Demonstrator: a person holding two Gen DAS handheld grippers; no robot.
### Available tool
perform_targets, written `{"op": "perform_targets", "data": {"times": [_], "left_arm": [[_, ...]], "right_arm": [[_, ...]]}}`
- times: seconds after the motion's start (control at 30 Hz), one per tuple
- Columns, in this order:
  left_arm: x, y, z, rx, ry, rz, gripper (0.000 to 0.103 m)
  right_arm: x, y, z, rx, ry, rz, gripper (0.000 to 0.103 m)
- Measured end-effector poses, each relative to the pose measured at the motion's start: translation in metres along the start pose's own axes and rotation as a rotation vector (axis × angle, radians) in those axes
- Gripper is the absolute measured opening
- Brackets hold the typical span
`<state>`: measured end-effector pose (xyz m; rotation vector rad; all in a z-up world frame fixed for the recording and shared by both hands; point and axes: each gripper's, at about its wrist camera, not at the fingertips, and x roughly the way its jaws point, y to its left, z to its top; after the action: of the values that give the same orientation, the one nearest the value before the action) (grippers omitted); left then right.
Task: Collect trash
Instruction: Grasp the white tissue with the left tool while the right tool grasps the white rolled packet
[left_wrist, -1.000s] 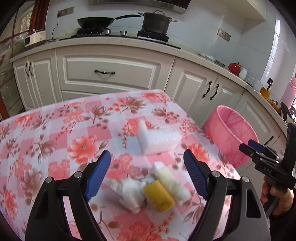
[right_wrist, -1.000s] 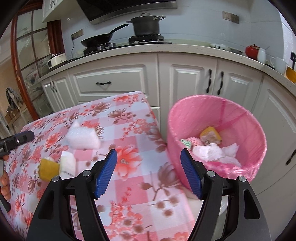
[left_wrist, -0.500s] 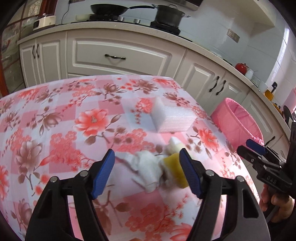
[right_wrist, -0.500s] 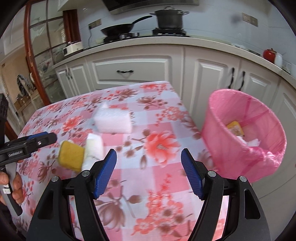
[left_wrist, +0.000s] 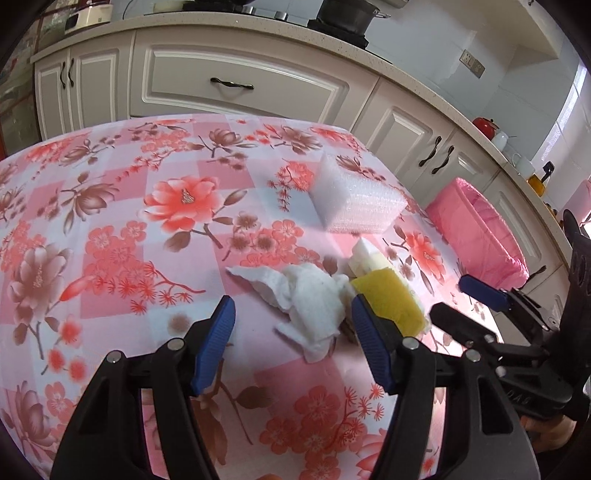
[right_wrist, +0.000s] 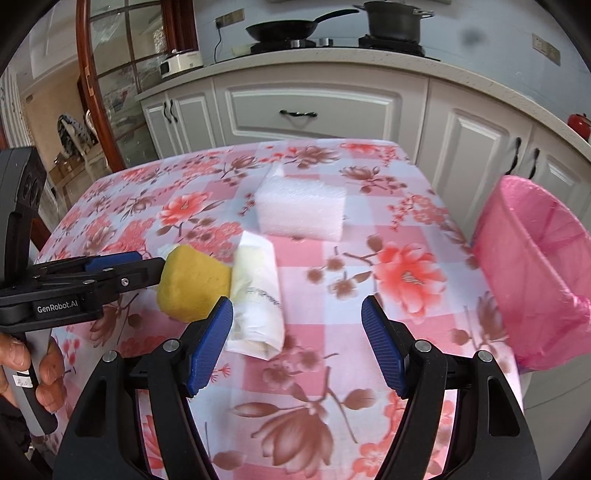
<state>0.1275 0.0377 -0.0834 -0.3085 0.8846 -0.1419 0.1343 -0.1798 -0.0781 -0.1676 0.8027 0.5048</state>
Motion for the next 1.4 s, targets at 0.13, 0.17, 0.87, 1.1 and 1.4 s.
{"op": "perform_targets", "data": {"times": [0.13,0.17,0.87,1.1,1.4], "left_arm": [[0.007,0.0,0.0,-0.002,0.017,-0.01,0.047],[0.009,0.001,0.001,-0.005,0.021,-0.017,0.045],[-0.014,0.022,0.007,-0.016,-0.023,0.04,0.012],[-0.015,0.017,0.01,-0.007,-0.034,0.042,0.012],[-0.022,0.009,0.017,0.016,-0.055,0.053,0.012]], "right_arm": [[0.008,0.004,0.0,-0.016,0.017,0.002,0.069],[0.01,0.005,-0.001,-0.018,0.021,0.002,0.069],[0.036,0.006,-0.006,-0.024,0.088,0.018,0.04],[0.031,0.004,-0.005,-0.024,0.065,0.02,0.038],[0.015,-0.007,-0.001,-0.004,0.021,0.004,0.037]]}}
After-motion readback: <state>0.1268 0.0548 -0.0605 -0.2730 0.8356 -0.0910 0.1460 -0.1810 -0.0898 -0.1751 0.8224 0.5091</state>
